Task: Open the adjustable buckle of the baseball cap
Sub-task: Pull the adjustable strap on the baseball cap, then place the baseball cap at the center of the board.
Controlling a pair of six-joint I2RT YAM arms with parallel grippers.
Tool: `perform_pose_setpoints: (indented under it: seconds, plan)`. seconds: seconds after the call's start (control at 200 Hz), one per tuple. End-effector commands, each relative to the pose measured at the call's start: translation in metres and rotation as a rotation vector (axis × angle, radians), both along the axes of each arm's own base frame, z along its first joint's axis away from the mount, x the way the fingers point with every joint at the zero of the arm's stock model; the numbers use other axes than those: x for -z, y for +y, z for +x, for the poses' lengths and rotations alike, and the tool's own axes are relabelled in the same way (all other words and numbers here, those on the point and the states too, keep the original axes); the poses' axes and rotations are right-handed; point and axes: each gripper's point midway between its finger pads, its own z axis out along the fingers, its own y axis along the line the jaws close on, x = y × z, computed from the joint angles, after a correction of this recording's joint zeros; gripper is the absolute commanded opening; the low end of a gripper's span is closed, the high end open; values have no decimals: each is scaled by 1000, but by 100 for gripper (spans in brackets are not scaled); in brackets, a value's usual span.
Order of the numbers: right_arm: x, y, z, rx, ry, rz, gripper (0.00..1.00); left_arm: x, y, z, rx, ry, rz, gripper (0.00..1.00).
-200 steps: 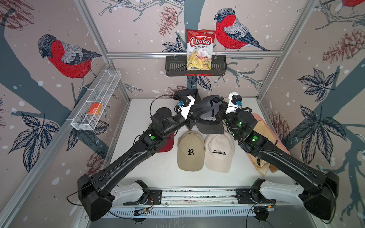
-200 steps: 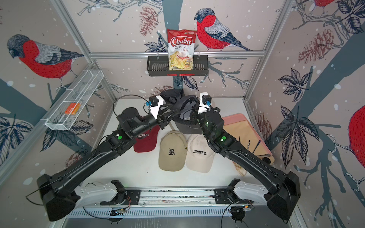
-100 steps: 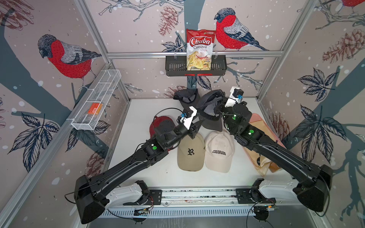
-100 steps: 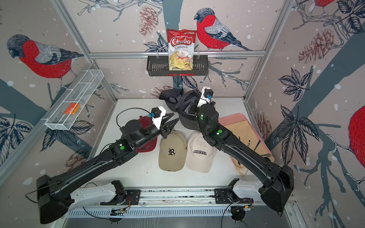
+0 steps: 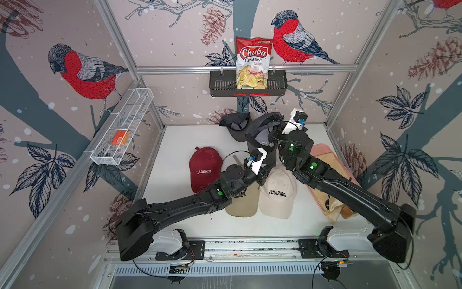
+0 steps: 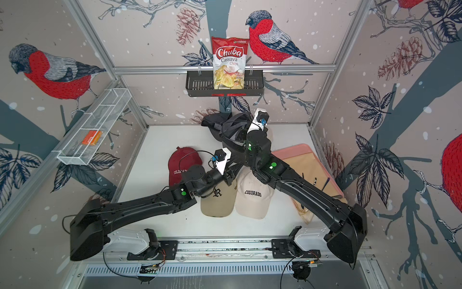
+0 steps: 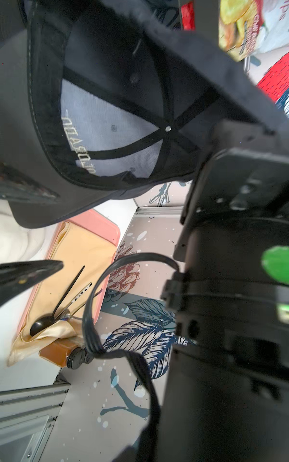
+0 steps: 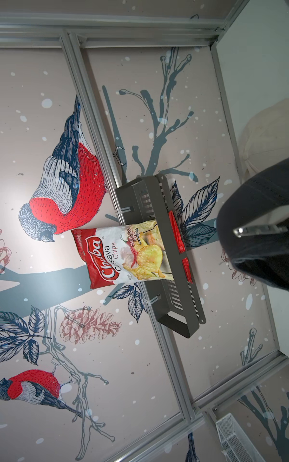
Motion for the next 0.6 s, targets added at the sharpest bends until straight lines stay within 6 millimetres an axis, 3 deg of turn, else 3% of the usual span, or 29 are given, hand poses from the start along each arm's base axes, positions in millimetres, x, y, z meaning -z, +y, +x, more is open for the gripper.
perform_pose_setpoints:
  seconds: [0.0,0.135,0.475,0.595]
  plan:
    - [-13,-5,-1,34,-28,64,0,-20,0,8,-52,-14,-135,38]
    - [-13,-3,-4,35,-34,79,0,-2,-8,19,-97,21,-148,37]
    - [-11,-7,-8,64,-28,87,0,22,-30,45,-171,61,-123,37]
    - [-8,-6,-9,56,-26,84,0,28,-30,47,-184,69,-104,25]
